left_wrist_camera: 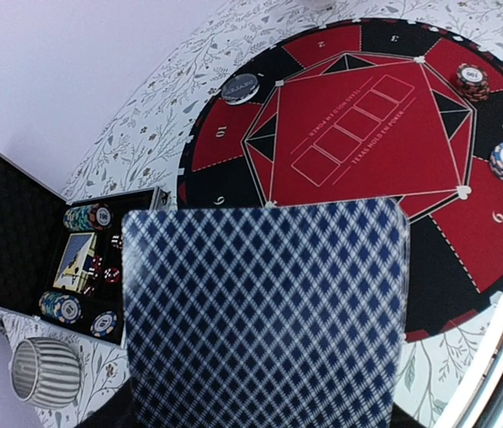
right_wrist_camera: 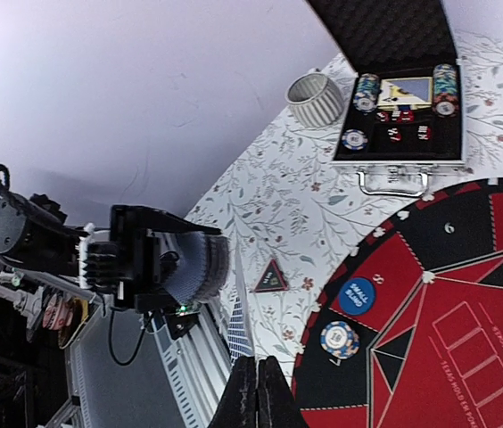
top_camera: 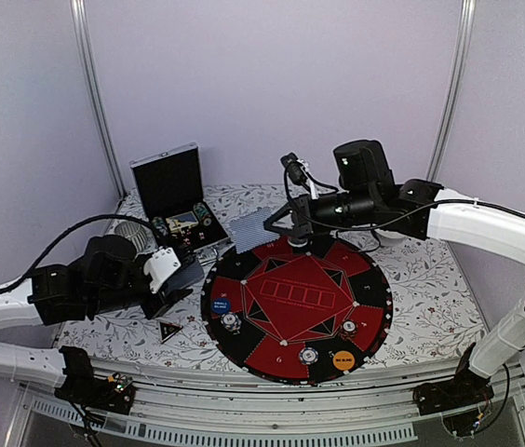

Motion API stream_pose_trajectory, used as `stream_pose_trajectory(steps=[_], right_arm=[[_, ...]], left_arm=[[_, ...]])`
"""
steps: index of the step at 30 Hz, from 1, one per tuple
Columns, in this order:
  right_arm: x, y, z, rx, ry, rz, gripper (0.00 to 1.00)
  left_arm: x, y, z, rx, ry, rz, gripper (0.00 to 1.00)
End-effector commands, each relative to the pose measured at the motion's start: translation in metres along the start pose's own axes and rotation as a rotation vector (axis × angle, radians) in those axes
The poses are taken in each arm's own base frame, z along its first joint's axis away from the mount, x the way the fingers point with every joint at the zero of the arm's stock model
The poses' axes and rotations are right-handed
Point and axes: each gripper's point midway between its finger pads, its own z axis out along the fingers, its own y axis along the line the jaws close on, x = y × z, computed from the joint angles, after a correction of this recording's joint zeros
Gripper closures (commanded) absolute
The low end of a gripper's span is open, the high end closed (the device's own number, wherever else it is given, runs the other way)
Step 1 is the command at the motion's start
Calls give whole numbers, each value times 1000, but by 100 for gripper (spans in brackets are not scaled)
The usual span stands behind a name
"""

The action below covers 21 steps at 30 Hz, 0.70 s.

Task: Distribute texas hold em gaming equipment
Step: Pick up the poker card from the face-down deck piles, then distribute the poker card in the big blind area.

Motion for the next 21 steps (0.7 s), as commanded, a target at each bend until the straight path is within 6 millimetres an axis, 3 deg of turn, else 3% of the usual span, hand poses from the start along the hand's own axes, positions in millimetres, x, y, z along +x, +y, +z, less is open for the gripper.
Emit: stream_pose_trajectory(steps=[1,5,10,21], right_arm=[[2,-26,-24,97,-77,11,98],[26,-51,-34,157,-77,57,98],[45,-66,-33,172,-70,81,98],[57,-80,-24,166,-57,102,98]], left_arm=[[0,16,-6,-79,-27,-44,44],[1,24,-7,-115,-30,-59,44],[4,28,-4,-143,-28,-73,44],[10,34,-1,-149,-34,-118,43]])
